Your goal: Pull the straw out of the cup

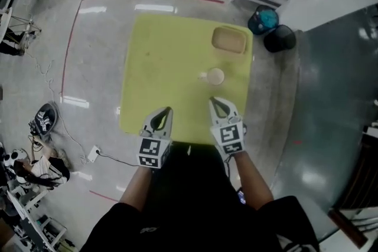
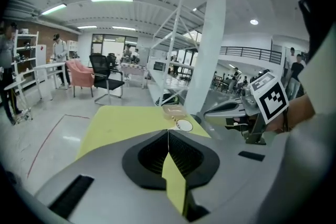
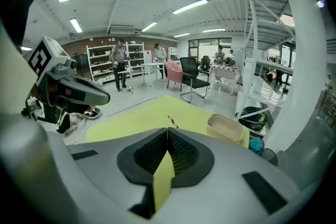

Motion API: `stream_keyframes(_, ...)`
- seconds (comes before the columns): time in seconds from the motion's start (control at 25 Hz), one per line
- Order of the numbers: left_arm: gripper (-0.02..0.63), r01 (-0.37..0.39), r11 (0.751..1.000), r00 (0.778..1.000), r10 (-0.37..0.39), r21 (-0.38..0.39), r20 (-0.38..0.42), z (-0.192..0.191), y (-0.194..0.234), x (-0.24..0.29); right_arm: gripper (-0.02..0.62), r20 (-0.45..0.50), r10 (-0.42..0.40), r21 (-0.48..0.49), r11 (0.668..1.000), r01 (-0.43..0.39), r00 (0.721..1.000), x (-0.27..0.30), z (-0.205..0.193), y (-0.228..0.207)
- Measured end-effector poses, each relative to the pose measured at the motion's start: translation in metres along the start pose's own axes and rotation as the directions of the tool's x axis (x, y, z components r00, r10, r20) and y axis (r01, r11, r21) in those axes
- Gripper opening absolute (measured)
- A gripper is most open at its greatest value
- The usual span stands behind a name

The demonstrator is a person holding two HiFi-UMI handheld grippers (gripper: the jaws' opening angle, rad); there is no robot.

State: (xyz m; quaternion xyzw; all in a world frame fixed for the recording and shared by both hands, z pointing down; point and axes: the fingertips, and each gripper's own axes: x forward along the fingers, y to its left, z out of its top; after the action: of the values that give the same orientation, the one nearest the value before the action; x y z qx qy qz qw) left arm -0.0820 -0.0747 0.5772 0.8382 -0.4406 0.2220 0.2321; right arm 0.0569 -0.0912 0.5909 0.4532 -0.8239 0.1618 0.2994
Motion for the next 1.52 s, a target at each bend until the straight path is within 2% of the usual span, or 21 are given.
stream_keyframes(0.16,0.044,-0.074,0.995,0.997,0.073,-0.063,-0.021,-0.01,0.009,0.004,0.017,0.004,0.051,-0.02,0.998,-0.051,0.999,0.019,-0.002,-0.005)
stream_keyframes(0.32,0.044,-0.116,0.991,0.993,0.114,-0.064,-0.034,-0.013,0.008,0.003,0.017,0.003,0.086,-0.033,0.996,-0.086,0.996,0.034,-0.006,-0.011)
stream_keyframes(0.72,0.044,-0.205,0.972,0.978,0.198,-0.114,-0.071,-0.035,0.012,-0.002,0.017,-0.038,0.085,-0.13,0.987,-0.089,0.996,0.065,-0.022,-0.024)
stream_keyframes(1.08,0.044,-0.237,0.96,0.971,0.227,-0.151,-0.077,-0.046,0.016,-0.004,0.017,-0.067,0.094,-0.153,0.983,-0.103,0.993,0.08,-0.027,-0.025)
stream_keyframes(1.44,0.044,-0.24,0.957,0.97,0.23,-0.161,-0.08,-0.048,0.017,-0.006,0.02,-0.095,0.066,-0.203,0.976,-0.084,0.993,0.085,-0.03,-0.024)
stream_keyframes(1.52,0.044,-0.24,0.957,0.97,0.23,-0.163,-0.082,-0.049,0.018,-0.007,0.053,-0.106,0.059,-0.214,0.973,-0.08,0.993,0.089,-0.03,-0.024)
